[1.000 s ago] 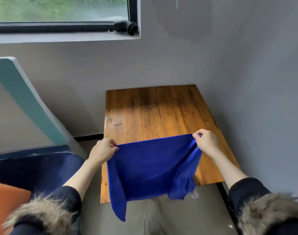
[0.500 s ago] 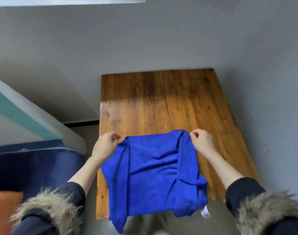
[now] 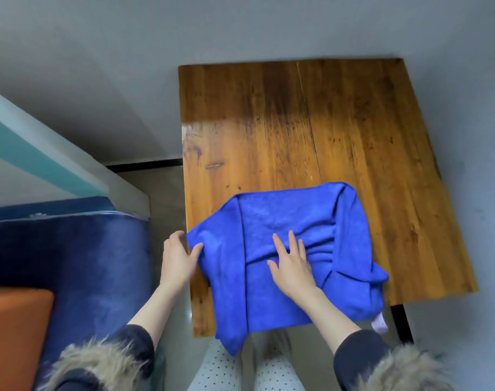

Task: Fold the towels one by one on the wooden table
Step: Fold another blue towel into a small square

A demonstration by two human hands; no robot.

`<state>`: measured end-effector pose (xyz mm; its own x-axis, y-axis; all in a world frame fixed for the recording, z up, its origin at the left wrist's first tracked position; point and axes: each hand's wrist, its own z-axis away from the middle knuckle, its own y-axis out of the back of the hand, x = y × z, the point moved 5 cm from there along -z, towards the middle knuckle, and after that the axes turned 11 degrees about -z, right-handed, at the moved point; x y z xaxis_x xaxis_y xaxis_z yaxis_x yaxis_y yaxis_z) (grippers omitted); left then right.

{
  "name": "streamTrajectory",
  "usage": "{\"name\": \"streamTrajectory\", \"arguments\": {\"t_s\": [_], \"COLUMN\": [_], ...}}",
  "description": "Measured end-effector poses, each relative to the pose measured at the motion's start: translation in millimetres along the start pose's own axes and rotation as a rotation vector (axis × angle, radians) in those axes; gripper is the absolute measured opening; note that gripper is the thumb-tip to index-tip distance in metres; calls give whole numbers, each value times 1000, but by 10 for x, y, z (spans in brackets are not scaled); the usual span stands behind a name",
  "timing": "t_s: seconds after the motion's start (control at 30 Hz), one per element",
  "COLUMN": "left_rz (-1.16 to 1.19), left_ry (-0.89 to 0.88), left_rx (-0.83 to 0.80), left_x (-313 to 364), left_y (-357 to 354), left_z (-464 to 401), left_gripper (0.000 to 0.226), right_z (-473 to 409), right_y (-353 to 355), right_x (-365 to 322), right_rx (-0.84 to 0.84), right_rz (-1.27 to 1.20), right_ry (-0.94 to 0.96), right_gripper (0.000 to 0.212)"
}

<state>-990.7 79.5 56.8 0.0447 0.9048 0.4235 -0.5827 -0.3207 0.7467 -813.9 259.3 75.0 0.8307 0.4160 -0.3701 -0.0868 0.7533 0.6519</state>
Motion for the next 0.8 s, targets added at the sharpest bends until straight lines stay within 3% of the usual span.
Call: {"name": "streamTrajectory", "arguments": {"t_s": [0.17, 0.23, 0.47, 0.67, 0.8], "left_rz": [4, 51, 255, 81, -121], "left_ry": [-39, -66, -150, -209, -219], "left_rx": [50, 52, -12, 101, 254], "left_x": [8, -1, 48, 205, 338], "left_y": [84, 191, 674, 936, 940], "left_z": [-128, -178, -465, -774, -812], "left_gripper": [8, 2, 14, 4, 22], "right_z": [0, -4, 7, -14, -15], "right_y": [-142, -135, -160, -195, -168], "right_x": [-15, -20, -44, -40, -1], "right_rx": [-65, -73, -65, -51, -24], "right_rz": [54, 28, 37, 31, 29], "right_ry": [-48, -62, -84, -102, -99], "right_gripper": [65, 64, 66, 70, 64]}}
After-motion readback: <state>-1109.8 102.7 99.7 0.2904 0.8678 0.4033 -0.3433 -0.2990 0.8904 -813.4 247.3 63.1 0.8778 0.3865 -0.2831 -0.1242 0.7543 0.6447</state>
